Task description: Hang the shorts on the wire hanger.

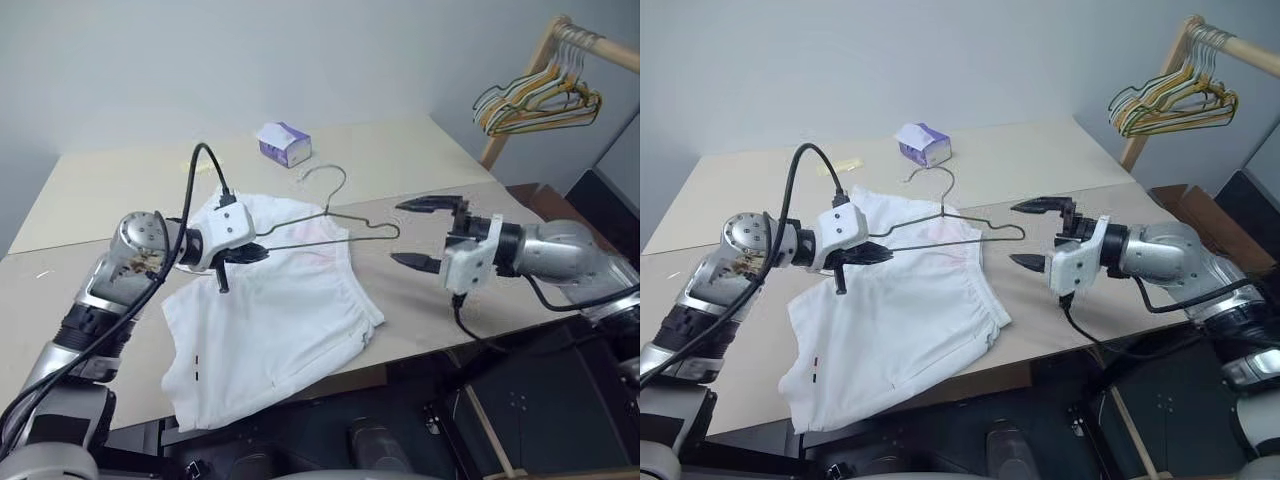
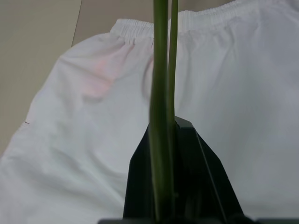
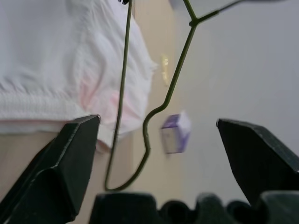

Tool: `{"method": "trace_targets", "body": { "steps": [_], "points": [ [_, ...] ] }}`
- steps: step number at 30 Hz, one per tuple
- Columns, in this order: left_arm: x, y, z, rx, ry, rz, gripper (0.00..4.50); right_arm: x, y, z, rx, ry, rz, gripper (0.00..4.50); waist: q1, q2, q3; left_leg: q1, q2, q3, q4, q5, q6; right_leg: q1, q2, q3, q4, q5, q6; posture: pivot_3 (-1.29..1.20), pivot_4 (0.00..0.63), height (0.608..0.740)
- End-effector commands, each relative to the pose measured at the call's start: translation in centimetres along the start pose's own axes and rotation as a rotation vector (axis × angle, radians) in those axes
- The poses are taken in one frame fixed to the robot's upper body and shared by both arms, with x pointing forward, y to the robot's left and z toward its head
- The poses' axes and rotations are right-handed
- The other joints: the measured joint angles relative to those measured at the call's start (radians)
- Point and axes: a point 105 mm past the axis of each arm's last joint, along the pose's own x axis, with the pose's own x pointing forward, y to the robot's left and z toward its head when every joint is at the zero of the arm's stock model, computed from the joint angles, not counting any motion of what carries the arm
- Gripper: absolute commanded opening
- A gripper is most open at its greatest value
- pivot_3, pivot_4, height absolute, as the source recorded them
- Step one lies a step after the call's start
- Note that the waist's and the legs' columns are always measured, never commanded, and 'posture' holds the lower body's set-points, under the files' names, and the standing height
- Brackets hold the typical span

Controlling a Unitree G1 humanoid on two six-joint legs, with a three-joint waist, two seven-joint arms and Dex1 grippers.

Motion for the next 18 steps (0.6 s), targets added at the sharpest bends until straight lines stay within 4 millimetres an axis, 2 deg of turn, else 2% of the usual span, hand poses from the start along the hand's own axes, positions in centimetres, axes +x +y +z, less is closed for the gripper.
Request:
{"method": "trace_targets", "body": {
  "steps": [1,5,11,12,13,18],
  "points": [
    [-0.9,0.3,1.1,0.071,-0.054,0.003,0.00,-0.8,-1.6,0.4,0.213,0.027,0.075,4.45,0.014,0.000,0.000,0.001,0.000,0.000,0.000,0.000,0.000,0.001,0.000,-0.001,0.000,0.000,0.000,-0.06,0.000,0.740],
    [-0.8,-0.4,2.0,0.091,-0.105,-0.031,0.00,0.5,-1.1,-1.4,0.325,0.156,0.179,4.45,0.035,0.000,0.000,0.004,0.000,0.001,0.000,-0.001,0.001,0.003,0.000,-0.001,-0.001,0.000,0.000,-0.05,0.000,0.740],
    [-0.7,-0.4,2.5,0.103,-0.120,-0.043,0.00,2.2,-0.5,-2.1,0.440,0.242,0.254,4.45,0.073,0.001,0.000,-0.006,-0.001,0.003,0.002,0.000,0.001,-0.009,0.001,-0.001,0.002,0.000,0.000,-0.04,0.000,0.740],
    [-0.7,-0.4,2.6,0.104,-0.120,-0.044,0.00,2.4,-0.6,-2.1,0.438,0.244,0.250,4.07,0.075,0.001,0.000,-0.007,-0.001,0.003,0.002,0.000,0.001,-0.010,0.001,-0.001,0.002,0.000,0.000,-0.04,0.000,0.740],
    [-0.7,-0.4,2.6,0.107,-0.119,-0.044,0.00,2.5,-0.7,-1.9,0.439,0.241,0.252,3.88,0.080,0.001,0.000,-0.007,-0.001,0.003,0.002,-0.001,0.001,-0.010,0.001,-0.001,0.002,0.000,0.000,-0.04,0.000,0.740],
    [-0.6,-0.4,2.5,0.115,-0.114,-0.050,0.00,2.7,-0.7,-1.1,0.445,0.224,0.274,2.07,0.102,0.001,0.000,-0.008,-0.001,0.005,0.003,-0.001,0.001,-0.009,0.001,-0.002,0.001,0.000,0.000,-0.04,0.000,0.740]
  ]
}}
